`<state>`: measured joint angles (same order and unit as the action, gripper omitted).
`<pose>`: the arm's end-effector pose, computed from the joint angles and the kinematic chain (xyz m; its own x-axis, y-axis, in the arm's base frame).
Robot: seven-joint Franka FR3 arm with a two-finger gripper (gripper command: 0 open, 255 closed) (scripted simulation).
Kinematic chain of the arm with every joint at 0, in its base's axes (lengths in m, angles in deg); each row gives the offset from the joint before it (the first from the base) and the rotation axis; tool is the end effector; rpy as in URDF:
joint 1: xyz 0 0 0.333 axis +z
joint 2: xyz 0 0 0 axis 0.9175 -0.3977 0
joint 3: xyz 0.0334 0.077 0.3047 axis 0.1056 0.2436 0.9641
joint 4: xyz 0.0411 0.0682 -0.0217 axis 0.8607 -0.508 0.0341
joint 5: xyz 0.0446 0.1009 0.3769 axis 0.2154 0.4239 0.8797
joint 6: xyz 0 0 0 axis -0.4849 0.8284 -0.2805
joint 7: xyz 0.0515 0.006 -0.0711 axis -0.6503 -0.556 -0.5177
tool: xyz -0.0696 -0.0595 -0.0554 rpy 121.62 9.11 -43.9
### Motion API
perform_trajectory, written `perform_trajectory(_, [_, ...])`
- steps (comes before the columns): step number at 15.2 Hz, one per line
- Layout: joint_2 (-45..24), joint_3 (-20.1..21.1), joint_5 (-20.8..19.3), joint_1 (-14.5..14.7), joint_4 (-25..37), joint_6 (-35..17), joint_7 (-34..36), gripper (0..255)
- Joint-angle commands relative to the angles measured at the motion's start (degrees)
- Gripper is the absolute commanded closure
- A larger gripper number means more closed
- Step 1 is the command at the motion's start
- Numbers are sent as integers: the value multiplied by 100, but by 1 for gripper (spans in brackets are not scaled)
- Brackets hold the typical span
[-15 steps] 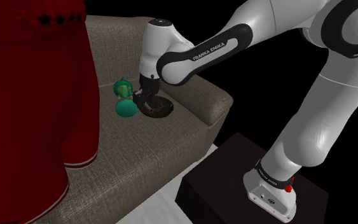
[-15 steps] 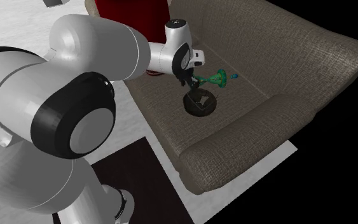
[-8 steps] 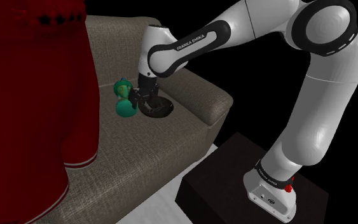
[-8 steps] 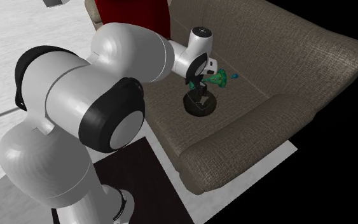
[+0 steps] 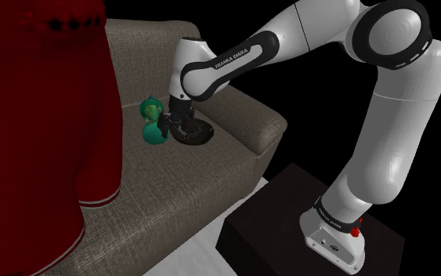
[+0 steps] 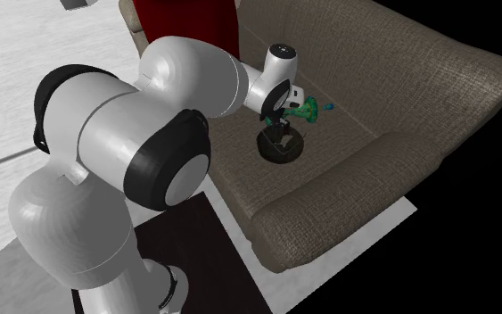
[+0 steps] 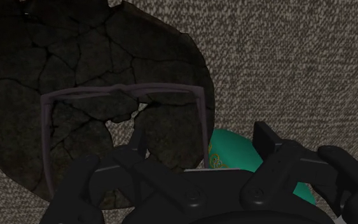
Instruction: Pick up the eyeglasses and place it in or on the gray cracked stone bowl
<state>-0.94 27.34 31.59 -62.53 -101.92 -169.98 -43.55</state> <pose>0.5585 0.2399 0.3324 0.9912 0.1111 0.0715 0.1189 -0.9862 -0.1153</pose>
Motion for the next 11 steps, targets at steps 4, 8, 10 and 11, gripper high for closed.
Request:
perform_trajectory(4, [0, 0, 0, 0, 0, -1, 0, 255])
perform_trajectory(8, [-2, 0, -1, 1, 1, -2, 2, 255])
perform_trajectory(10, [1, 0, 1, -2, 2, 3, -2, 255])
perform_trajectory(11, [5, 0, 3, -4, -2, 3, -5, 255])
